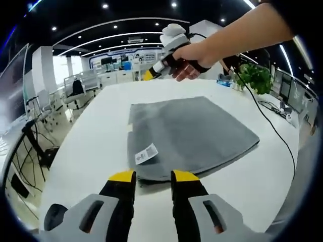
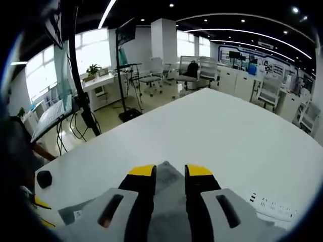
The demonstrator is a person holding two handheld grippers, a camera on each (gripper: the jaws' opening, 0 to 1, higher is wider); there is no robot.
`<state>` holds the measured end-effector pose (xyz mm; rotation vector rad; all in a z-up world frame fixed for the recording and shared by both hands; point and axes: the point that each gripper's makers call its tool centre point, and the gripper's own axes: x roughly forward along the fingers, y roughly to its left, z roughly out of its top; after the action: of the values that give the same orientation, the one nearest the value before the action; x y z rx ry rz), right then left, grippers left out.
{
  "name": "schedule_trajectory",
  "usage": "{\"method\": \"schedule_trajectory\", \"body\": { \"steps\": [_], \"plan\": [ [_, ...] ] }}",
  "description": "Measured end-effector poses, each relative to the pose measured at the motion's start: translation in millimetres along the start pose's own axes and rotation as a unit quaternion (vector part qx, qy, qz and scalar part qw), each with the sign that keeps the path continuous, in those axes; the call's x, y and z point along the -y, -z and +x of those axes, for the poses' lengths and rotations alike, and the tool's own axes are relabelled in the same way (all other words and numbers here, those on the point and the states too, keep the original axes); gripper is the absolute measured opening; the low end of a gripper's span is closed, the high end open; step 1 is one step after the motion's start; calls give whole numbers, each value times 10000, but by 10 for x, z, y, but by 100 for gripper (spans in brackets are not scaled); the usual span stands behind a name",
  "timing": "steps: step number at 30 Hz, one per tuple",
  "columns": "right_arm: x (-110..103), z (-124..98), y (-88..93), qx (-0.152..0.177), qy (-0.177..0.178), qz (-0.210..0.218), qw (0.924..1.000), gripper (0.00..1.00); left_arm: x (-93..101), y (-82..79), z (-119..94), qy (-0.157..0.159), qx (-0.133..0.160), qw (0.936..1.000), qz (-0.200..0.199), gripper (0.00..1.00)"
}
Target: Fold the towel on the table until its edges align and the towel forms a compact rectangular stack.
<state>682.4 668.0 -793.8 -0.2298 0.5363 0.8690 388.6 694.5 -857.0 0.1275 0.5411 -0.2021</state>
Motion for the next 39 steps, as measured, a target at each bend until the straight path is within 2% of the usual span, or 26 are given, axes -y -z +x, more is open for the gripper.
{"method": "schedule_trajectory", "body": {
  "steps": [7,9,12,15,17,21,23,30,36,39],
  "plan": [
    [137,-265,-98,80,-5,38,10000,27,115,-209,-30,83,135,9998,98,31],
    [182,-366,-86,103,17,116,9999,29,171,-275,-26,114,181,9997,-111,33],
    [205,-477,-64,98,22,101,9999,30,293,-359,-33,158,216,9996,-73,36],
    [267,-592,-67,150,13,153,9998,31,389,-448,-57,225,282,9991,-199,39],
    [315,-562,-63,161,1,200,9997,34,445,-496,-63,207,297,9991,-218,43],
    [422,-716,-7,159,8,228,9996,37,583,-572,-48,254,307,9991,-136,50],
    [470,-844,52,151,34,224,9996,37,646,-596,-41,295,289,9991,-92,51],
    [699,-1058,240,12,147,319,9994,37,1003,-661,-12,513,242,9983,136,56],
    [898,-1307,359,85,287,421,9987,41,1193,-654,61,654,177,9971,338,58],
    [974,-1342,391,81,320,430,9985,41,1317,-663,66,713,175,9966,369,58]
  ]
}}
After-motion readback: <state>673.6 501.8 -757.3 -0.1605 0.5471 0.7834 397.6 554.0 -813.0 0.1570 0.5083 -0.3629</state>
